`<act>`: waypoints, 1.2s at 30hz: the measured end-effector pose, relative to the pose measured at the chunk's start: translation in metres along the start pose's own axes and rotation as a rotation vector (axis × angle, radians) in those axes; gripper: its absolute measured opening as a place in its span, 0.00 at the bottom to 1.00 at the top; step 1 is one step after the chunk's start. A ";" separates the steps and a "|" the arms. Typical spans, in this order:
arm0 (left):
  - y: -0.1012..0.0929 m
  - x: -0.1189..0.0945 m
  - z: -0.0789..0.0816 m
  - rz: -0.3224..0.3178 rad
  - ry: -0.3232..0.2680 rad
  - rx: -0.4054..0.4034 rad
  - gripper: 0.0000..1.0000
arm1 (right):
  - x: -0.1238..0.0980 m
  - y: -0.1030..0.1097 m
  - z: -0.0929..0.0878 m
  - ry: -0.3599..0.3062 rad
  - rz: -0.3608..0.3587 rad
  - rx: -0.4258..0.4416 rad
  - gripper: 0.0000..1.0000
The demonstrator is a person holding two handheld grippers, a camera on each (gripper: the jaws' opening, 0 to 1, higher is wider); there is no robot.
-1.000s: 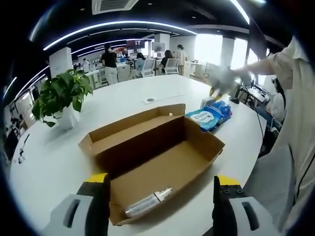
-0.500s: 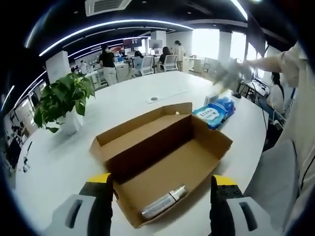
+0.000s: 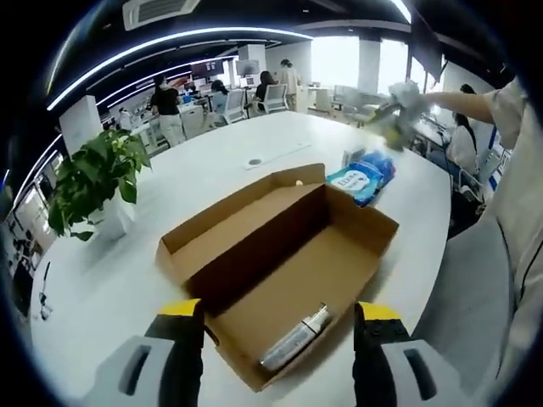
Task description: Operate the shoe box by opening the lid, removing the specified soft item, and placing it in the target area until the item is outside and the box remains undamaged.
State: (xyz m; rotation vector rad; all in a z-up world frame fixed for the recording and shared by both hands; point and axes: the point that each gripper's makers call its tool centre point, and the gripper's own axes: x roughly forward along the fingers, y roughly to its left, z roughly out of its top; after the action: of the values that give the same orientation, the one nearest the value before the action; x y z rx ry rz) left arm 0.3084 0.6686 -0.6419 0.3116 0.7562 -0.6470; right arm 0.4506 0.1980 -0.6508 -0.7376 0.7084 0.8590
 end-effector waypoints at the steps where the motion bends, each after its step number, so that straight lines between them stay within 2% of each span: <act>1: 0.002 0.001 0.000 -0.007 0.004 0.005 0.72 | -0.003 0.005 0.002 -0.007 -0.006 0.014 0.58; 7: 0.006 0.007 -0.001 -0.051 0.031 0.047 0.67 | -0.020 0.028 0.009 -0.072 -0.036 0.084 0.66; 12: 0.007 0.014 -0.003 -0.094 0.071 0.094 0.65 | -0.031 0.048 0.010 -0.103 -0.062 0.128 0.70; 17: 0.007 0.023 -0.005 -0.139 0.103 0.139 0.60 | -0.036 0.060 0.008 -0.127 -0.080 0.181 0.75; 26: 0.007 0.035 -0.005 -0.194 0.147 0.187 0.59 | -0.050 0.092 0.010 -0.175 -0.099 0.263 0.84; 33: 0.000 0.044 -0.015 -0.257 0.207 0.250 0.59 | -0.056 0.113 0.013 -0.205 -0.116 0.321 0.88; 36: -0.001 0.048 -0.021 -0.283 0.244 0.301 0.59 | -0.060 0.123 0.016 -0.220 -0.115 0.333 0.89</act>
State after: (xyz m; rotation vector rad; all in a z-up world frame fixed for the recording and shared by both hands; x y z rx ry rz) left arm 0.3229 0.6572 -0.6913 0.5726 0.9463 -1.0059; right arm 0.3220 0.2420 -0.6289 -0.3747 0.5871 0.6821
